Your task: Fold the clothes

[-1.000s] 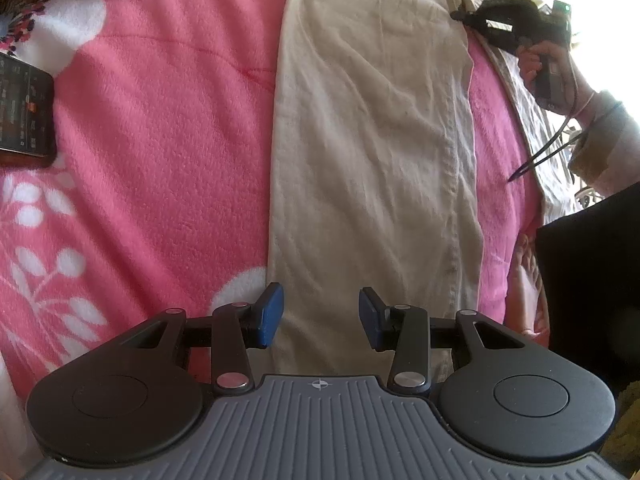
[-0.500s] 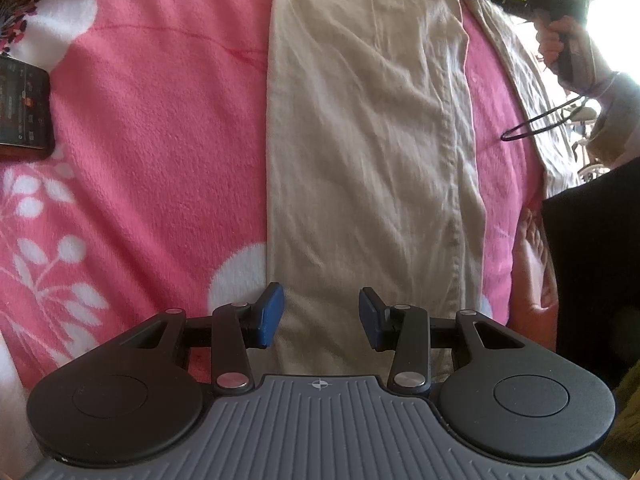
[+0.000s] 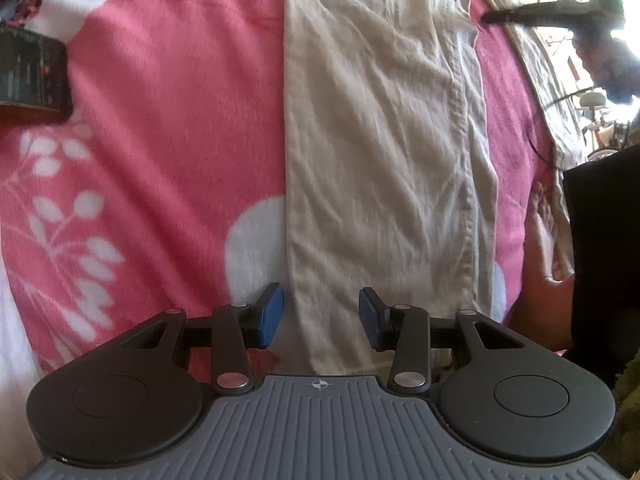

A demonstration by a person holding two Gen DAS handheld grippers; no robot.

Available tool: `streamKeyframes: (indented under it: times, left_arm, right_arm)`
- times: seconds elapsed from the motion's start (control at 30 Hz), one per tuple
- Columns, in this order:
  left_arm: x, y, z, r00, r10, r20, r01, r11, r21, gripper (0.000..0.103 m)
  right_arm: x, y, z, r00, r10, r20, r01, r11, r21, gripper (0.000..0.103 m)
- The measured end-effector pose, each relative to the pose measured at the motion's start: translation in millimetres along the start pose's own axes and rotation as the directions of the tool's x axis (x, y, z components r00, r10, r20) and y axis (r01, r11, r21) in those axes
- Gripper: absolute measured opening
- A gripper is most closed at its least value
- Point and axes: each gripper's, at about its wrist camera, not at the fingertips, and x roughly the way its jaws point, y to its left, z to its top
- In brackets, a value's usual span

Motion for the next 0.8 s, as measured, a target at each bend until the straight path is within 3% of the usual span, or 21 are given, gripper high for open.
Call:
streamKeyframes:
  times: [0.13,0.23,0.3,0.37,0.5,0.57,0.7,0.8]
  left_arm:
    - [0,0,0,1.000,0.000,-0.006,0.000,1.000,0.028,0.041]
    - [0,0,-3,1.000,0.005,-0.011,-0.004,0.999,0.044,0.041]
    - [-1,1,-8,1.000,0.013,-0.017,-0.012,0.999,0.045,0.041]
    - [-1,2,-14,0.999,0.022,-0.024,-0.021,0.999,0.044,0.041]
    - [0,3,-16,0.999,0.026,-0.030,-0.024,0.998,0.050,0.041]
    - [1,2,-17,0.999,0.027,-0.033,-0.025,0.998,0.053,0.041]
    - [3,2,-18,0.999,0.029,-0.039,-0.027,0.998,0.059,0.041]
    - [3,-1,-18,0.998,0.038,-0.045,-0.034,0.996,0.077,0.041]
  right_arm:
    - [2,34,20,0.999,0.034,0.031,-0.028,0.986,-0.165,0.010]
    - [23,58,25,0.993,0.108,0.048,-0.095,0.968,-0.231,0.010]
    - [39,67,19,0.991,0.131,-0.008,-0.129,0.961,-0.246,0.010]
    - [33,73,-7,0.995,0.103,-0.013,-0.102,0.943,-0.317,0.010]
    - [11,67,-20,0.987,0.092,-0.133,-0.127,0.951,-0.281,0.010]
    - [0,76,-14,0.993,0.081,-0.089,-0.107,0.937,-0.334,0.011]
    - [4,108,9,0.969,0.246,-0.004,-0.228,0.894,-0.386,0.011]
    - [31,132,-1,0.948,0.293,-0.122,-0.316,0.854,-0.413,0.011]
